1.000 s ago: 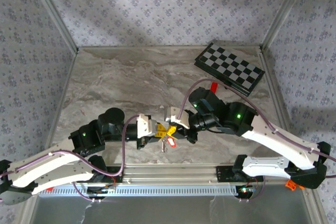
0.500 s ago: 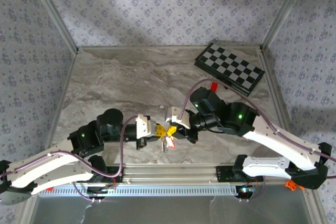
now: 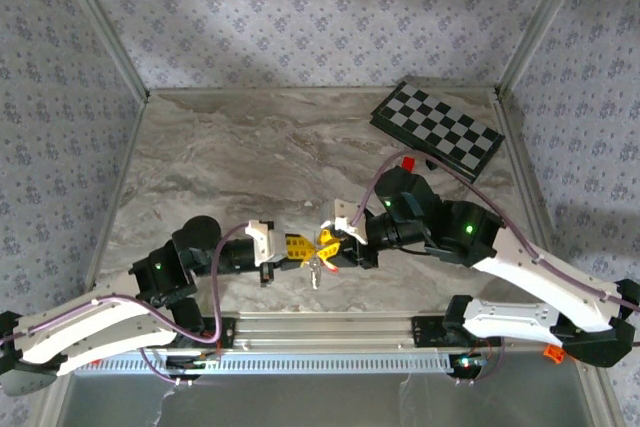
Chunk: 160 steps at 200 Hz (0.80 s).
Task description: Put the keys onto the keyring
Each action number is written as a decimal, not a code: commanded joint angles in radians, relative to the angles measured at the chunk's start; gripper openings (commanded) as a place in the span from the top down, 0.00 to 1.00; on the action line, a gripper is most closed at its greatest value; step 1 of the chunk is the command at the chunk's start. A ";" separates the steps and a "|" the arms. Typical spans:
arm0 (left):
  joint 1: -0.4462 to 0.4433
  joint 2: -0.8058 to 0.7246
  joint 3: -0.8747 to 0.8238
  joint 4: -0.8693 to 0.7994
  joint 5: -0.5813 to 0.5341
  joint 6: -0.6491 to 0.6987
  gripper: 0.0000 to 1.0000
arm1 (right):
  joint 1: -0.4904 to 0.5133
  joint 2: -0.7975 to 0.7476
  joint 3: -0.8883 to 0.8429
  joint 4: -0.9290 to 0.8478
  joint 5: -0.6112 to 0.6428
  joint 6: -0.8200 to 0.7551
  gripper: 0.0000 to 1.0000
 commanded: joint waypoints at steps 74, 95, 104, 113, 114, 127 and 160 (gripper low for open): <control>-0.007 -0.037 -0.028 0.229 0.067 -0.073 1.00 | -0.007 -0.059 -0.046 0.028 -0.048 0.026 0.63; -0.007 -0.044 -0.025 0.220 0.063 -0.069 1.00 | -0.010 -0.068 -0.054 0.028 -0.050 0.028 0.64; -0.007 -0.044 -0.025 0.218 0.063 -0.069 1.00 | -0.011 -0.071 -0.058 0.028 -0.050 0.028 0.66; -0.006 -0.040 -0.024 0.218 0.064 -0.070 1.00 | -0.012 -0.073 -0.059 0.055 -0.053 0.029 0.66; -0.007 -0.040 -0.024 0.219 0.065 -0.069 1.00 | -0.013 -0.073 -0.059 0.057 -0.054 0.029 0.66; -0.007 -0.037 -0.024 0.220 0.066 -0.072 1.00 | -0.014 -0.070 -0.059 0.066 -0.055 0.035 0.66; -0.007 -0.036 -0.022 0.217 0.066 -0.070 1.00 | -0.018 -0.071 -0.063 0.085 -0.070 0.037 0.66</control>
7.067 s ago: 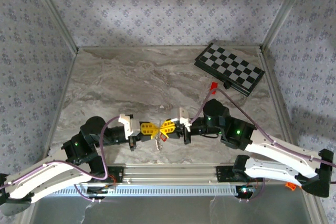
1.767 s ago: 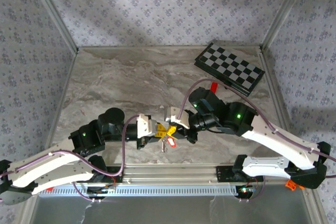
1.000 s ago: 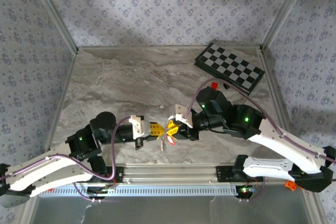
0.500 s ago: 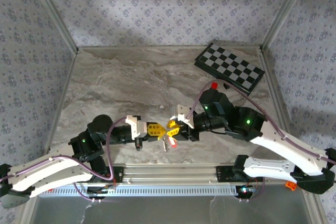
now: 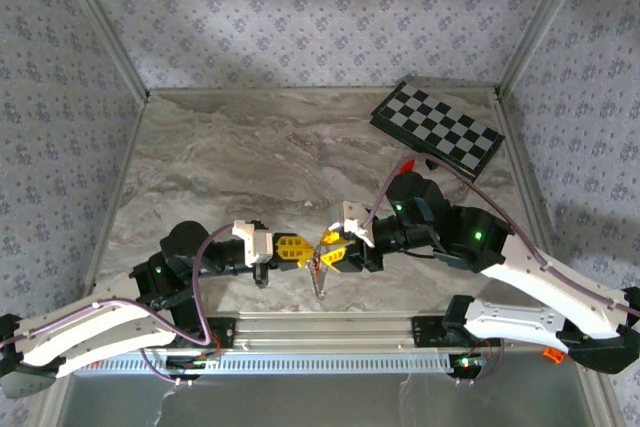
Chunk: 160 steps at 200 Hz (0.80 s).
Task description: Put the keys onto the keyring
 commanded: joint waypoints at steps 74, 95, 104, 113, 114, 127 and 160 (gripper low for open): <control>-0.007 0.002 0.005 0.073 0.027 -0.016 1.00 | -0.012 -0.018 -0.039 0.095 -0.068 0.042 0.72; -0.007 0.004 0.003 0.075 0.028 -0.016 1.00 | -0.014 -0.022 -0.051 0.112 -0.072 0.050 0.75; -0.007 0.004 0.003 0.073 0.030 -0.016 1.00 | -0.015 -0.028 -0.056 0.123 -0.073 0.054 0.76; -0.007 0.004 0.004 0.071 0.029 -0.015 1.00 | -0.016 -0.033 -0.064 0.136 -0.073 0.058 0.77; -0.007 0.004 0.004 0.070 0.029 -0.015 1.00 | -0.015 -0.034 -0.066 0.137 -0.073 0.059 0.77; -0.006 0.004 0.003 0.069 0.029 -0.017 1.00 | -0.016 -0.039 -0.075 0.148 -0.073 0.063 0.79; -0.007 0.004 0.003 0.067 0.030 -0.021 1.00 | -0.017 -0.039 -0.086 0.153 -0.065 0.068 0.94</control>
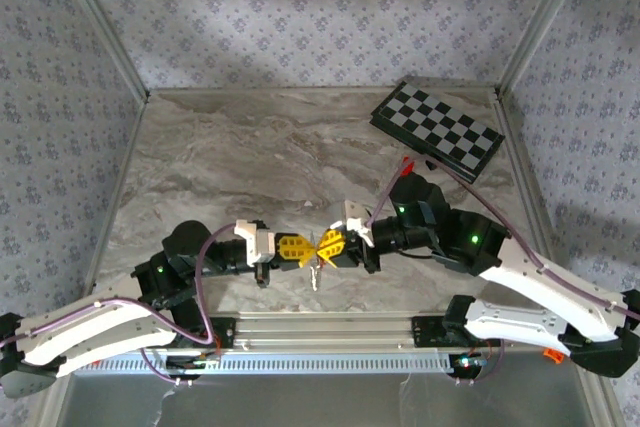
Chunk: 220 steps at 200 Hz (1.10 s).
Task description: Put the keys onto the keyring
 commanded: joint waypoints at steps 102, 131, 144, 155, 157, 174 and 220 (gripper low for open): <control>-0.010 0.078 0.123 -0.301 -0.122 0.120 0.80 | -0.005 0.044 0.077 -0.141 0.084 -0.031 1.00; -0.012 0.089 0.131 -0.318 -0.129 0.129 0.82 | 0.004 0.079 0.108 -0.213 0.088 -0.055 1.00; -0.011 0.087 0.130 -0.316 -0.134 0.130 0.85 | 0.009 0.088 0.112 -0.230 0.098 -0.062 1.00; -0.011 0.087 0.129 -0.316 -0.136 0.131 0.89 | 0.012 0.096 0.112 -0.242 0.104 -0.067 1.00; -0.011 0.087 0.130 -0.316 -0.136 0.130 0.90 | 0.012 0.097 0.112 -0.242 0.105 -0.067 1.00; -0.012 0.088 0.130 -0.315 -0.133 0.131 0.99 | 0.013 0.101 0.112 -0.245 0.102 -0.070 1.00; -0.012 0.034 0.077 -0.171 -0.107 0.085 1.00 | 0.016 0.079 0.108 -0.202 0.095 -0.057 1.00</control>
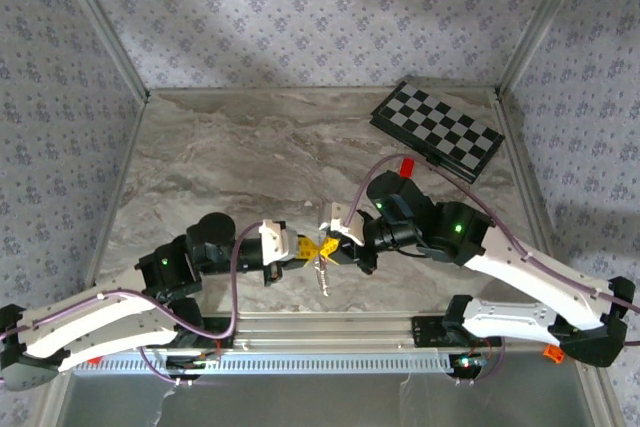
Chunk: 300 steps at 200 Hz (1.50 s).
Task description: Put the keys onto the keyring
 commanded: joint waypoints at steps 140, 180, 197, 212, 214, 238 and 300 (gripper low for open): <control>-0.003 -0.052 -0.130 0.372 0.062 -0.130 1.00 | 0.008 -0.101 -0.048 0.176 -0.016 0.047 1.00; -0.003 -0.023 -0.044 0.100 -0.065 -0.016 0.86 | 0.013 -0.067 0.014 0.052 0.057 0.001 1.00; -0.003 -0.015 -0.030 0.044 -0.105 0.015 0.84 | 0.026 -0.032 0.033 -0.002 0.081 -0.022 1.00; -0.003 -0.002 -0.014 0.012 -0.115 0.028 0.85 | 0.041 -0.008 0.070 -0.027 0.092 -0.034 1.00; -0.003 0.000 -0.014 0.008 -0.116 0.029 0.85 | 0.042 -0.006 0.071 -0.028 0.094 -0.036 1.00; -0.003 0.005 -0.008 0.002 -0.109 0.033 0.93 | 0.053 0.018 0.084 -0.046 0.101 -0.044 1.00; -0.003 -0.029 -0.035 0.118 -0.028 -0.015 1.00 | 0.057 -0.018 0.052 0.014 0.114 -0.020 0.92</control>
